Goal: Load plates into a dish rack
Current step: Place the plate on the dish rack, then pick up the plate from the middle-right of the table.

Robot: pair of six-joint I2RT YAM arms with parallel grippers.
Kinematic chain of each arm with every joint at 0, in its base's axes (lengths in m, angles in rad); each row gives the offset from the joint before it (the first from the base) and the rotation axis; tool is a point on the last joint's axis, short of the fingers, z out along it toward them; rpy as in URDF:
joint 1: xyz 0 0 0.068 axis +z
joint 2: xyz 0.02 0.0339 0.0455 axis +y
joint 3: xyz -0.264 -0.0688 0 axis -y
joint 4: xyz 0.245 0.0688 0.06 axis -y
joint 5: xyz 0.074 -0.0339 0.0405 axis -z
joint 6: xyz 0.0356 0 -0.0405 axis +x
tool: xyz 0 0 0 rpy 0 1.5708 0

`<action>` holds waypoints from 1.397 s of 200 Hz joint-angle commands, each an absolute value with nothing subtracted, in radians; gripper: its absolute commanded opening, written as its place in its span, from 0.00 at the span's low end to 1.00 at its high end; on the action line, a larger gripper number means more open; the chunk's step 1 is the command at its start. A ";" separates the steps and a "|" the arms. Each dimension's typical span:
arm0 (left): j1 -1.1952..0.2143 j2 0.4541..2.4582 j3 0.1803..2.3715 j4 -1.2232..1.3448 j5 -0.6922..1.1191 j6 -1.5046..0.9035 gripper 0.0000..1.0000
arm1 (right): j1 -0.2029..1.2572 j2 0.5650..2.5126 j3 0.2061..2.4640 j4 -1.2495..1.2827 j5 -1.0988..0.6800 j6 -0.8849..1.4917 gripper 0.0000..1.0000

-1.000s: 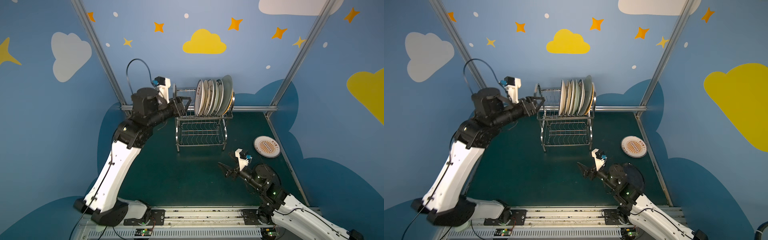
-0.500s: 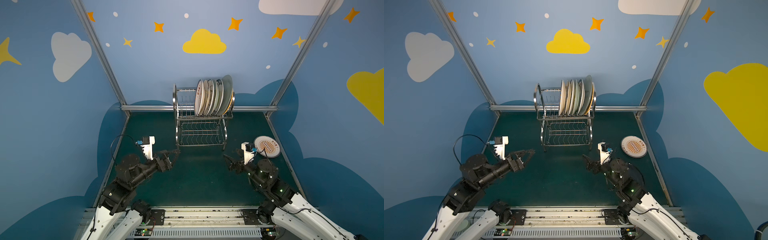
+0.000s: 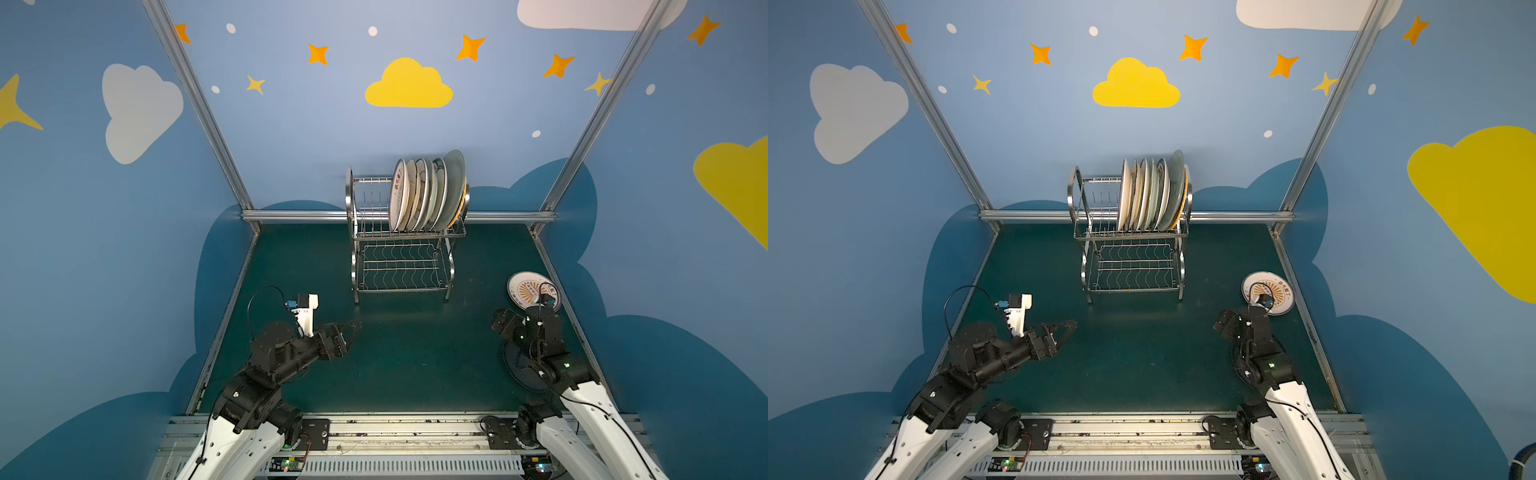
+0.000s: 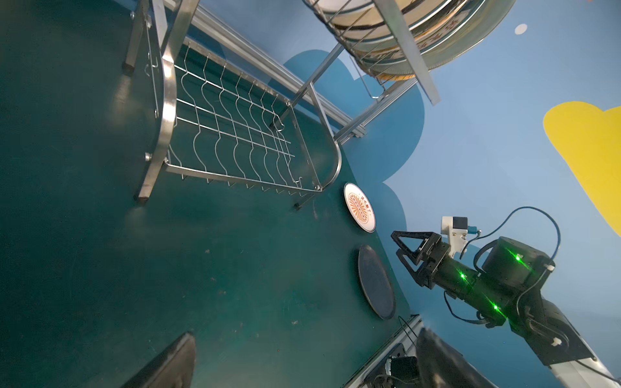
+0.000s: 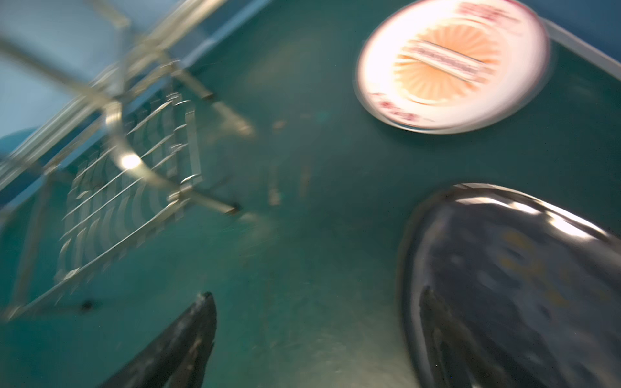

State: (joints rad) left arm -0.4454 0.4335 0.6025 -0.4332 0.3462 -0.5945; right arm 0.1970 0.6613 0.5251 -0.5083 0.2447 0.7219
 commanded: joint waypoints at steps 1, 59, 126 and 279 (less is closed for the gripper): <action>-0.444 0.418 0.603 -0.440 0.372 -0.569 1.00 | 0.088 0.665 0.516 -0.696 0.302 0.883 0.92; -0.444 0.396 0.598 -0.447 0.386 -0.567 1.00 | -0.331 0.658 0.466 -0.710 0.203 0.878 0.93; -0.444 0.384 0.594 -0.458 0.382 -0.572 1.00 | -0.702 0.747 0.359 -0.496 -0.164 0.826 0.93; -0.443 0.390 0.592 -0.453 0.370 -0.573 1.00 | -0.806 0.712 0.367 -0.499 -0.207 0.725 0.93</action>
State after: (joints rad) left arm -0.4450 0.3965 0.5976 -0.4538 0.3752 -0.5808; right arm -0.7887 0.6769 0.3393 -0.4534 -0.3130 0.7349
